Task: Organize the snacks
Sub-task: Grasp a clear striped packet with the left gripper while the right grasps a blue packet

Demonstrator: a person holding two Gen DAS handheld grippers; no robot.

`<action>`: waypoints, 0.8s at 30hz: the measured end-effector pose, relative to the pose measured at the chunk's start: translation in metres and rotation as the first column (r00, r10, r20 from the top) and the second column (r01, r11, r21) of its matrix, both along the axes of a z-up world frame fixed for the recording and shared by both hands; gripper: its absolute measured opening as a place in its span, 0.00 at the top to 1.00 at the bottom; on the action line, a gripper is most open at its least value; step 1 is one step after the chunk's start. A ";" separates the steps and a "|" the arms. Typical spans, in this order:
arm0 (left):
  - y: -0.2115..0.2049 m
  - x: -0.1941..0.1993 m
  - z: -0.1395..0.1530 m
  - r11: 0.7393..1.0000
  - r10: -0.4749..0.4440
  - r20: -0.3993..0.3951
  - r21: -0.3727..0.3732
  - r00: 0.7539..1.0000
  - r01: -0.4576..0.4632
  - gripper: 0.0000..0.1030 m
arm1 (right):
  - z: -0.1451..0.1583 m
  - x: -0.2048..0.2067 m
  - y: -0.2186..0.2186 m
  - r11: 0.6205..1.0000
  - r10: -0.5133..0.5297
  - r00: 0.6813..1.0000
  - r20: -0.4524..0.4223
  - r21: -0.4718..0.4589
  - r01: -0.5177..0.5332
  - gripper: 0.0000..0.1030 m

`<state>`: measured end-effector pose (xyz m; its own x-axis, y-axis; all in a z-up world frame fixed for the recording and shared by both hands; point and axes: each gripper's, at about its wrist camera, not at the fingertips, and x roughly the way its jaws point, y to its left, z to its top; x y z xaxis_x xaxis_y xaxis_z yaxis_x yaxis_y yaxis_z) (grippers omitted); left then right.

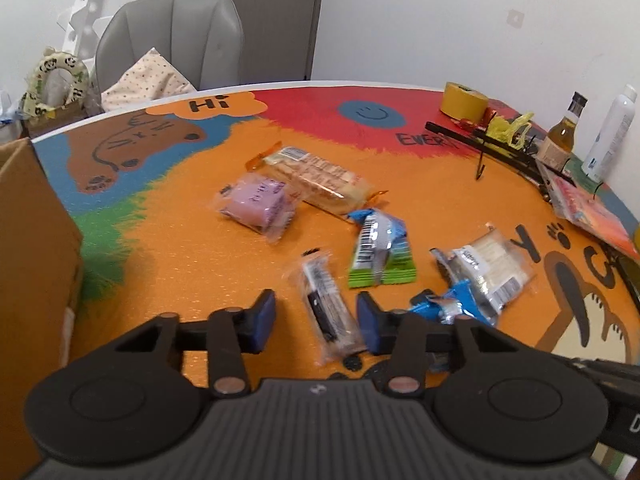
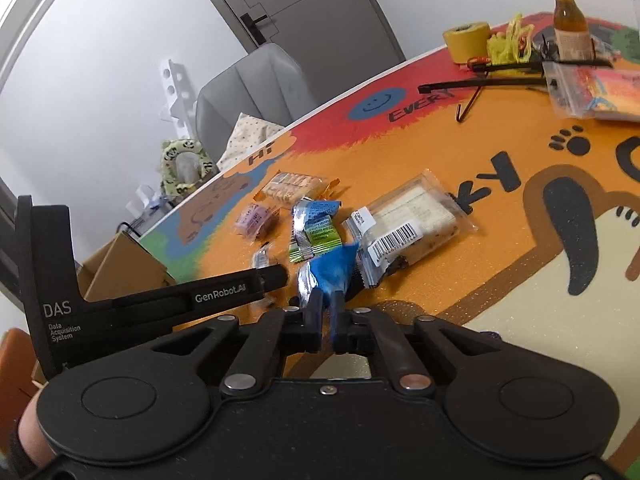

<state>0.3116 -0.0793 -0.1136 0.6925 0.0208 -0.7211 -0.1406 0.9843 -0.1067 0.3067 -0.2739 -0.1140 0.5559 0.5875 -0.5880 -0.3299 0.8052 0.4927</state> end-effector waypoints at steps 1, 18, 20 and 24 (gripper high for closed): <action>0.002 -0.001 0.000 1.000 0.000 -0.003 -0.001 1.000 0.000 0.75 | 0.001 -0.001 0.003 1.000 -0.002 1.000 0.011 -0.015 0.002 0.89; 0.029 -0.029 0.018 0.996 -0.009 0.034 -0.090 0.999 0.012 0.83 | -0.010 0.012 0.036 0.995 -0.060 0.998 0.020 -0.074 0.061 0.59; 0.032 -0.031 0.020 0.995 -0.009 0.042 -0.103 0.999 0.013 0.83 | -0.012 0.012 0.040 0.994 -0.063 0.998 0.014 -0.093 0.064 0.62; 0.032 -0.037 0.025 0.993 -0.015 0.058 -0.120 0.998 0.022 0.83 | -0.009 0.008 0.039 0.996 -0.067 0.998 -0.011 -0.051 0.067 0.76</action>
<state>0.2744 -0.0468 -0.0883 0.7316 -0.0769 -0.6773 -0.1127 0.9663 -0.2315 0.3145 -0.2346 -0.1234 0.5855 0.5185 -0.6231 -0.2686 0.8493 0.4544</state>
